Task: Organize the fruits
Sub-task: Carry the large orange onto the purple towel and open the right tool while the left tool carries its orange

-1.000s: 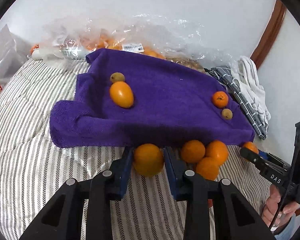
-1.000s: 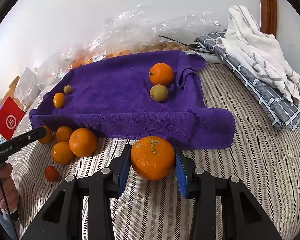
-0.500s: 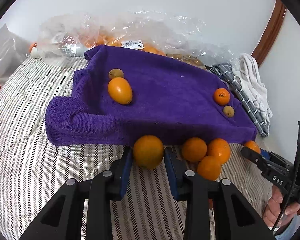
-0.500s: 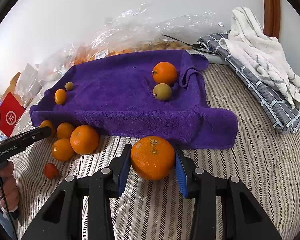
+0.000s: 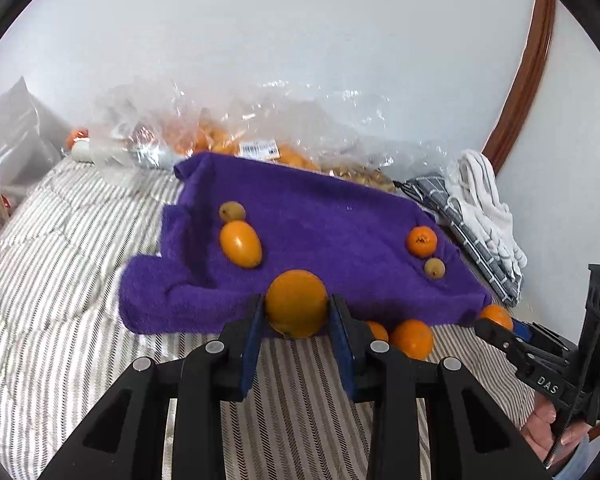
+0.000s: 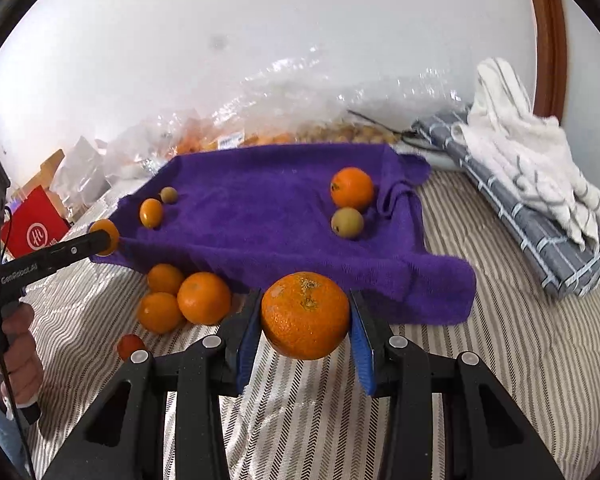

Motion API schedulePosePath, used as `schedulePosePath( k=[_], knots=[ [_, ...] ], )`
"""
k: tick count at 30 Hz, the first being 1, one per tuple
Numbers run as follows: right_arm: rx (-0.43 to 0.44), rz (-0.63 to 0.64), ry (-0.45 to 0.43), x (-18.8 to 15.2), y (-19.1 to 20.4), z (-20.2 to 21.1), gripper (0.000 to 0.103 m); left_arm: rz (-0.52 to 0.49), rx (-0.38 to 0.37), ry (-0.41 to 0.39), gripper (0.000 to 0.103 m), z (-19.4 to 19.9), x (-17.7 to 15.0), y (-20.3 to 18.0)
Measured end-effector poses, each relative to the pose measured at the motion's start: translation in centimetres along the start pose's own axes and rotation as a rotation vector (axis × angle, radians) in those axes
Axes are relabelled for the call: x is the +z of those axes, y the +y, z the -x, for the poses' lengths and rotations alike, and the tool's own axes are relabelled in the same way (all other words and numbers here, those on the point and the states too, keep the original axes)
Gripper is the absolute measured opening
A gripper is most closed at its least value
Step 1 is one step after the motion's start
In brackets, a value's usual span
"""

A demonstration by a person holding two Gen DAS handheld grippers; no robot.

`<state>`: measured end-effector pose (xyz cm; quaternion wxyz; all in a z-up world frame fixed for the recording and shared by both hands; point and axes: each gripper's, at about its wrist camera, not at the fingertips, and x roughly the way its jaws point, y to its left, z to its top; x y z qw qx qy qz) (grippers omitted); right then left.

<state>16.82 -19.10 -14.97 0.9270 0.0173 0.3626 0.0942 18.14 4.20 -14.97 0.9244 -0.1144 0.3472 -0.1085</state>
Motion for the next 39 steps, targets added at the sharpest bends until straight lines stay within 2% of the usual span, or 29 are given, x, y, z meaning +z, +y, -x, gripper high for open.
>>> schedulePosePath(
  k=[3, 7, 10, 12, 15, 18, 24, 29, 31, 33, 39],
  knots=[
    [0.015, -0.008, -0.021, 0.4, 0.0, 0.5, 0.041, -0.007, 0.033, -0.031, 0.031, 0.6, 0.3, 0.2],
    [-0.012, -0.020, -0.046, 1.4, 0.2, 1.1, 0.041, -0.008, 0.065, -0.073, 0.031, 1.8, 1.1, 0.7],
    [-0.015, -0.032, -0.042, 2.7, 0.5, 1.5, 0.041, 0.011, 0.071, -0.057, 0.031, 2.3, 2.0, 1.1],
    [-0.043, -0.011, -0.043, 3.8, 1.0, 1.8, 0.041, 0.031, 0.050, -0.048, 0.031, 2.6, 2.6, 1.4],
    [-0.061, 0.020, -0.061, 5.3, 1.7, 2.4, 0.041, 0.021, 0.061, -0.034, 0.031, 2.7, 3.8, 1.3],
    [-0.045, 0.032, -0.090, 7.5, 2.5, 2.8, 0.041, -0.007, 0.095, -0.061, 0.031, 2.9, 5.4, 1.1],
    [-0.013, 0.038, -0.127, 10.8, 3.4, 1.4, 0.041, 0.024, 0.102, -0.085, 0.031, 0.9, 7.3, 1.7],
    [0.008, 0.015, -0.104, 10.3, 2.9, -1.3, 0.041, 0.015, 0.114, -0.036, 0.031, -1.6, 5.7, 2.4],
    [0.009, 0.007, -0.062, 9.3, 2.2, -3.1, 0.041, 0.005, 0.119, -0.008, 0.031, -2.2, 5.2, 2.5],
    [-0.009, 0.002, -0.003, 8.6, 1.9, -4.5, 0.041, 0.005, 0.117, 0.004, 0.031, -2.5, 5.0, 2.4],
    [-0.039, 0.016, 0.038, 7.5, 1.4, -6.0, 0.041, -0.027, 0.136, 0.009, 0.031, -3.3, 4.3, 1.6]
  ],
)
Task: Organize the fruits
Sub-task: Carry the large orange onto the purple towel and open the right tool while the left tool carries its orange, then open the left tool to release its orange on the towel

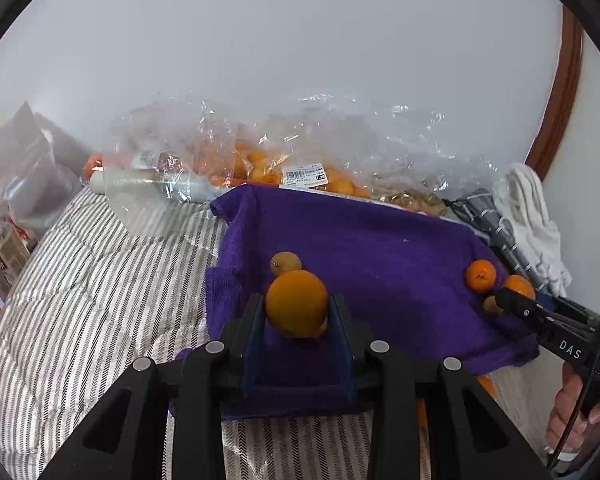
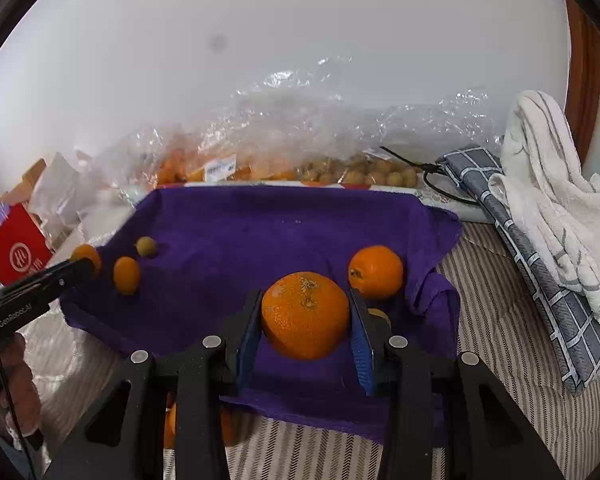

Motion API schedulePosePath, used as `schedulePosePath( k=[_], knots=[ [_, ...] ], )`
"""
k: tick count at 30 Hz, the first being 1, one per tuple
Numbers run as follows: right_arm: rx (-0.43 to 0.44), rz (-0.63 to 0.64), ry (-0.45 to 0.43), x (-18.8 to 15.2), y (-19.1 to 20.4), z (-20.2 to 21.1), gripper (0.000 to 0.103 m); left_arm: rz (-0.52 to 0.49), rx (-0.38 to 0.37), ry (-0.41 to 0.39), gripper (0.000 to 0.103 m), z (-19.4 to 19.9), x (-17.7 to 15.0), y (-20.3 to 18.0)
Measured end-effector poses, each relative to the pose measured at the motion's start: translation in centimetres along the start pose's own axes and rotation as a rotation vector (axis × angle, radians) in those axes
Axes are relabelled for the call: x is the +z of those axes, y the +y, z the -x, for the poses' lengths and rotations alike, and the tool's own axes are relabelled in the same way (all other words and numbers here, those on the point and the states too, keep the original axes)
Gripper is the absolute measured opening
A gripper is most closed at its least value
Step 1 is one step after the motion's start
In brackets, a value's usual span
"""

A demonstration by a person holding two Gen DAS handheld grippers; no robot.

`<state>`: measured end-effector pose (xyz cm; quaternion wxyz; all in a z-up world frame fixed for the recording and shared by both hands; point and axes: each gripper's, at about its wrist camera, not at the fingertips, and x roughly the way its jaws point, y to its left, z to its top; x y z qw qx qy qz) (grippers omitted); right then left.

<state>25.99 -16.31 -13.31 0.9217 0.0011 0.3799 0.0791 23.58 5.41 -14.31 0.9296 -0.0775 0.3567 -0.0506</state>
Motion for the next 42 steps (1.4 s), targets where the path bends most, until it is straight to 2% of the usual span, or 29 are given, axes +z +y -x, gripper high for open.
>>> schedulePosePath(
  k=[14, 27, 28, 32, 34, 38, 40, 42],
  knots=[
    [-0.010, 0.004, 0.082, -1.0, 0.1, -2.6, 0.041, 0.011, 0.044, 0.061, 0.031, -1.7, -0.2, 0.6],
    [-0.001, -0.010, 0.154, -1.1, -0.1, -4.0, 0.042, -0.001, 0.043, 0.059, 0.031, -1.9, -0.4, 0.2],
    [-0.006, -0.004, 0.150, -1.1, 0.0, -3.9, 0.043, -0.002, 0.044, 0.059, 0.031, -1.8, -0.4, 0.2],
    [-0.019, 0.033, 0.110, -0.9, 0.4, -2.9, 0.063, 0.000, 0.040, 0.061, 0.031, -1.9, -0.4, 0.2],
    [-0.034, 0.048, 0.071, -0.8, 0.5, -2.2, 0.068, 0.002, 0.035, 0.062, 0.031, -1.8, -0.3, 0.3],
    [-0.055, 0.050, 0.013, -0.6, 0.5, -0.9, 0.068, 0.008, 0.015, 0.028, 0.038, -1.1, -0.3, 0.2],
    [-0.030, 0.038, -0.012, -0.6, 0.3, -0.1, 0.067, 0.008, 0.016, -0.001, 0.046, -0.6, -0.2, 0.1],
    [-0.017, 0.043, -0.022, -0.4, 0.4, 0.6, 0.066, 0.008, 0.021, -0.024, 0.046, -0.1, -0.2, 0.0]
  ],
)
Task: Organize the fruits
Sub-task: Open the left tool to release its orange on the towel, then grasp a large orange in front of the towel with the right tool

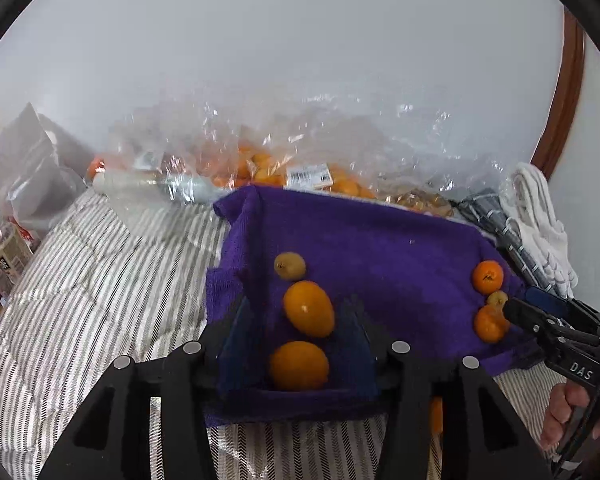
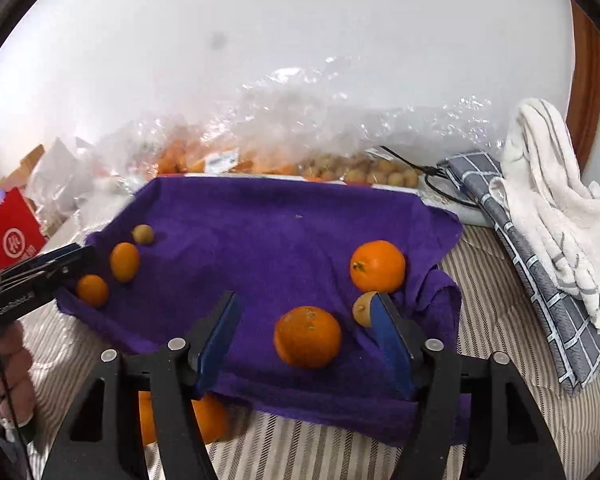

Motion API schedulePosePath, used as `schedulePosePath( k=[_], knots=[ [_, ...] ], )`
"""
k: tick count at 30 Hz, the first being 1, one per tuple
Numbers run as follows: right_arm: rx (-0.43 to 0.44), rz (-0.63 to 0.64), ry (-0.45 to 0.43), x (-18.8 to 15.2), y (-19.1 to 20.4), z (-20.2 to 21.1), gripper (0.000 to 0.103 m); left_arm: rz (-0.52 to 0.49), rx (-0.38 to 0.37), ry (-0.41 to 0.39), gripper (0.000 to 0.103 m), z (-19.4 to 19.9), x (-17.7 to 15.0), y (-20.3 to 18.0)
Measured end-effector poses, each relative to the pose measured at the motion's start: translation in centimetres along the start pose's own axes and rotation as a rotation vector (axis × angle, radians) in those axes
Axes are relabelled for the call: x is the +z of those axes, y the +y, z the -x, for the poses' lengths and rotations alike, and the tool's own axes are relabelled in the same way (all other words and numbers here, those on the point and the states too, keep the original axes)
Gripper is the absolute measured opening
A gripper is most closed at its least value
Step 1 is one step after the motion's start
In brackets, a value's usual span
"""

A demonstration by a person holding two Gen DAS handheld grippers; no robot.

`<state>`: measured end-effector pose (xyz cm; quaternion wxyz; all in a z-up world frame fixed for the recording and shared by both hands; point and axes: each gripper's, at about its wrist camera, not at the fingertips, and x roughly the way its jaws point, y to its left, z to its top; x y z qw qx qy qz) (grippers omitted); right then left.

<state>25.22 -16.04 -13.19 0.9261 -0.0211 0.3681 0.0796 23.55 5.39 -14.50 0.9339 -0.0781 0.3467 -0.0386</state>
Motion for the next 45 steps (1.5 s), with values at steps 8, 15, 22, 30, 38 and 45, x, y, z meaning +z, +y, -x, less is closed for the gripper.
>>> schedulePosePath(
  k=[8, 15, 22, 30, 38, 45],
  knots=[
    [-0.028, -0.015, -0.016, -0.2, 0.7, 2.2, 0.066, 0.018, -0.004, -0.067, 0.046, 1.5, 0.1, 0.5],
    [0.011, 0.003, 0.038, -3.3, 2.5, 4.2, 0.066, 0.105, -0.046, -0.061, 0.046, 1.8, -0.1, 2.1],
    [0.096, -0.003, 0.098, -5.2, 4.2, 3.2, 0.051, 0.155, -0.048, -0.035, 0.046, 3.1, -1.5, 3.2],
    [0.181, -0.067, 0.164, -5.2, 4.1, 0.3, 0.050, 0.147, -0.041, 0.006, 0.046, 5.5, -4.9, 4.6],
    [0.196, -0.115, 0.163, -5.6, 2.3, 1.0, 0.037, 0.097, -0.012, 0.039, 0.046, 5.0, -5.4, 3.9],
    [0.040, 0.007, 0.133, -7.5, 0.8, 2.9, 0.038, 0.023, 0.062, 0.118, 0.046, 3.8, -6.0, 2.7]
  ],
)
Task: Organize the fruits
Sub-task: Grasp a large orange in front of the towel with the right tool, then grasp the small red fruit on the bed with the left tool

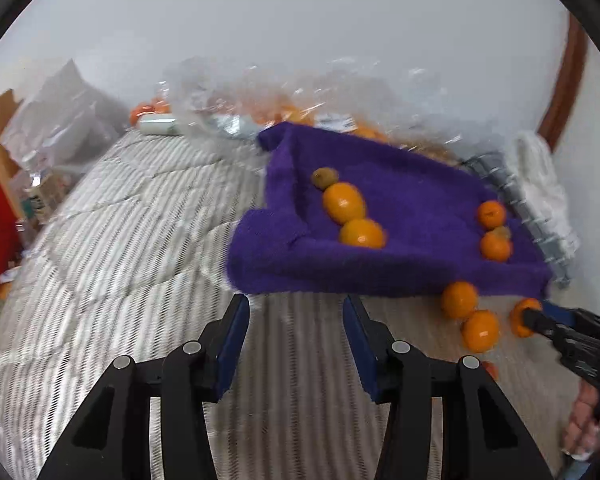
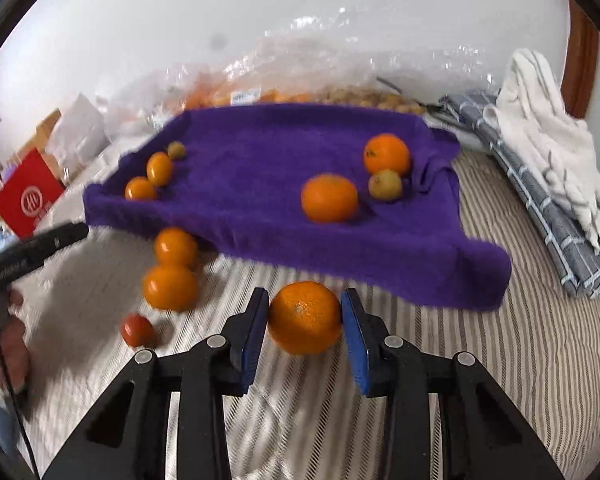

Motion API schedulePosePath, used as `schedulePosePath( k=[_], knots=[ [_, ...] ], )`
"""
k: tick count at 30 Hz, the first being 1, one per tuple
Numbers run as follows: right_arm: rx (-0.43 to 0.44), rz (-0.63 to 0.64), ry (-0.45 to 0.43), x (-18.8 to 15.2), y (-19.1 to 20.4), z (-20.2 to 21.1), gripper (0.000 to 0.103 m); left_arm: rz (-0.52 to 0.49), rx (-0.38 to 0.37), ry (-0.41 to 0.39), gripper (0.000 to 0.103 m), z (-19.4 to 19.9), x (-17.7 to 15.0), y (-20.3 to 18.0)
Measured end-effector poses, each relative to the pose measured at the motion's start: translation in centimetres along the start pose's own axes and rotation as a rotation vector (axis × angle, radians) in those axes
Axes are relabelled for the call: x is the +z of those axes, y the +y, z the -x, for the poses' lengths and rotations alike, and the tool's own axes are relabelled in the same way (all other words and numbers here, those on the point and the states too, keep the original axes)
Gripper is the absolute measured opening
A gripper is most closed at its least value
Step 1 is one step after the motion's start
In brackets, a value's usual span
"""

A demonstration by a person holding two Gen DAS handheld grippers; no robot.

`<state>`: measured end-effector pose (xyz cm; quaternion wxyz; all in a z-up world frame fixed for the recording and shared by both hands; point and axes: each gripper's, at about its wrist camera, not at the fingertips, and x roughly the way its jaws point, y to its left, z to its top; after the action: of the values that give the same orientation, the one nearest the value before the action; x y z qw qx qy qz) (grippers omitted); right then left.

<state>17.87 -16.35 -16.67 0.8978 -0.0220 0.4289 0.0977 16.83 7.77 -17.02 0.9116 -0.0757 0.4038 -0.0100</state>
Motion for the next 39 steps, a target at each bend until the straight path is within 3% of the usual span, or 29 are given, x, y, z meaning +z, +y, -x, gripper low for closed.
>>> schedulePosePath(
  k=[5, 8, 14, 23, 29, 33, 36, 39],
  knots=[
    [0.038, -0.012, -0.017, -0.1, -0.4, -0.2, 0.042, 0.045, -0.030, 0.043, 0.046, -0.8, -0.2, 1.0],
    [0.043, 0.001, 0.042, -0.2, -0.2, -1.4, 0.042, 0.055, -0.038, 0.040, 0.046, -0.8, -0.2, 1.2],
    [0.048, 0.012, 0.033, -0.3, 0.2, -1.5, 0.042, 0.024, -0.018, 0.070, 0.046, -1.4, -0.5, 0.4],
    [0.030, -0.030, 0.033, -0.3, -0.4, -1.2, 0.040, 0.064, -0.033, 0.068, 0.046, -1.3, -0.4, 1.2],
    [0.073, -0.051, 0.045, -0.4, -1.1, -1.4, 0.040, 0.032, -0.028, 0.083, 0.046, -1.5, -0.5, 0.9],
    [0.053, -0.043, 0.047, -0.4, -0.9, -1.4, 0.039, 0.039, -0.037, 0.081, 0.045, -1.4, -0.4, 1.0],
    [0.031, -0.041, 0.038, -0.7, -1.1, -1.2, 0.039, 0.035, -0.091, 0.074, 0.041, -1.1, -0.7, 0.9],
    [-0.027, -0.046, -0.004, -0.7, -1.8, -0.3, 0.039, -0.022, -0.119, 0.033, 0.039, -0.3, -0.9, -0.4]
  ],
)
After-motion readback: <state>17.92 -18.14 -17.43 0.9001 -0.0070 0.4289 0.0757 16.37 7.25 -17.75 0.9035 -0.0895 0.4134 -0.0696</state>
